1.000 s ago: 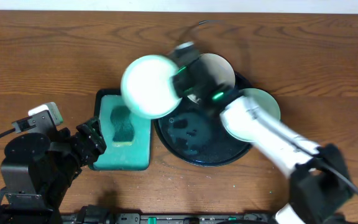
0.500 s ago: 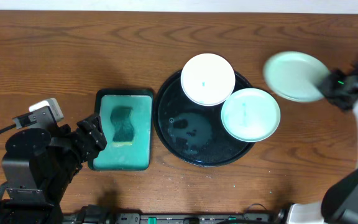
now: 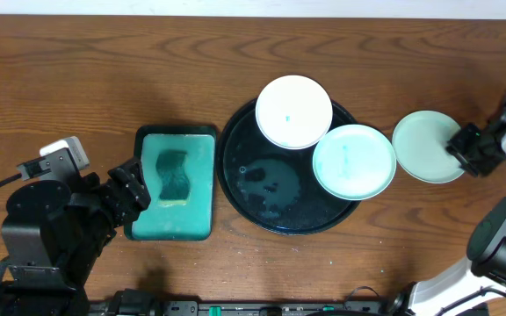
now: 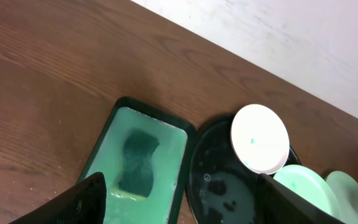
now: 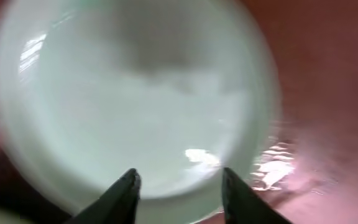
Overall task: Clean dirty plates on tray and stack at the side
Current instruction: 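Carry the mint plate right and set it on the table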
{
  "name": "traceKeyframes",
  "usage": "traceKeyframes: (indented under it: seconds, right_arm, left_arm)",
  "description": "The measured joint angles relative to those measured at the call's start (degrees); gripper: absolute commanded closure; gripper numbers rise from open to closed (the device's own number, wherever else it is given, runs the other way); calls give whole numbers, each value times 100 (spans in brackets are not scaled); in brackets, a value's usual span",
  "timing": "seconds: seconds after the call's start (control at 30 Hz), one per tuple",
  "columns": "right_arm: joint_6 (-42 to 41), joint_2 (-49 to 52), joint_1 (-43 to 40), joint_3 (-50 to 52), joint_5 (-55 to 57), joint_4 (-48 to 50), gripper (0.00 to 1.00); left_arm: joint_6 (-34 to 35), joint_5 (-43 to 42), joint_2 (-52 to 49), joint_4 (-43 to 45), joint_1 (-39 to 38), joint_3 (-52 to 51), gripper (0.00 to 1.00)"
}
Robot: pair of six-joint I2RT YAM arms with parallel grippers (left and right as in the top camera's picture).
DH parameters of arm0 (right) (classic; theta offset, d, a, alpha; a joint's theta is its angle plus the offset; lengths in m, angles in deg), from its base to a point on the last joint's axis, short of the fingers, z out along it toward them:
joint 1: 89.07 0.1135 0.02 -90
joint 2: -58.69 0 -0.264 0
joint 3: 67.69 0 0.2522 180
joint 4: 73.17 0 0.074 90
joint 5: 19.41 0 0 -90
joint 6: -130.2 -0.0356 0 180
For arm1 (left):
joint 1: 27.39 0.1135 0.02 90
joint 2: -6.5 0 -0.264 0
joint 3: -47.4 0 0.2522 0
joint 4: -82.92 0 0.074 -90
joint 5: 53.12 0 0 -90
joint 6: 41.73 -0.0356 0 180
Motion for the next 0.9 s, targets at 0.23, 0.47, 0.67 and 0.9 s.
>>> traceKeyframes:
  seconds: [0.23, 0.47, 0.67, 0.9]
  right_arm:
    - [802, -291, 962, 0, -739, -22, 42]
    - [1025, -28, 1674, 0, -522, -256, 73]
    - [1121, 125, 1976, 0, -356, -483, 99]
    - [1095, 131, 2002, 9, -208, -704, 99]
  left_arm:
    - [0, 0, 0, 48, 0, 0, 24]
    - [0, 0, 0, 55, 0, 0, 24]
    - [0, 0, 0, 55, 0, 0, 24]
    - [0, 0, 0, 55, 0, 0, 24]
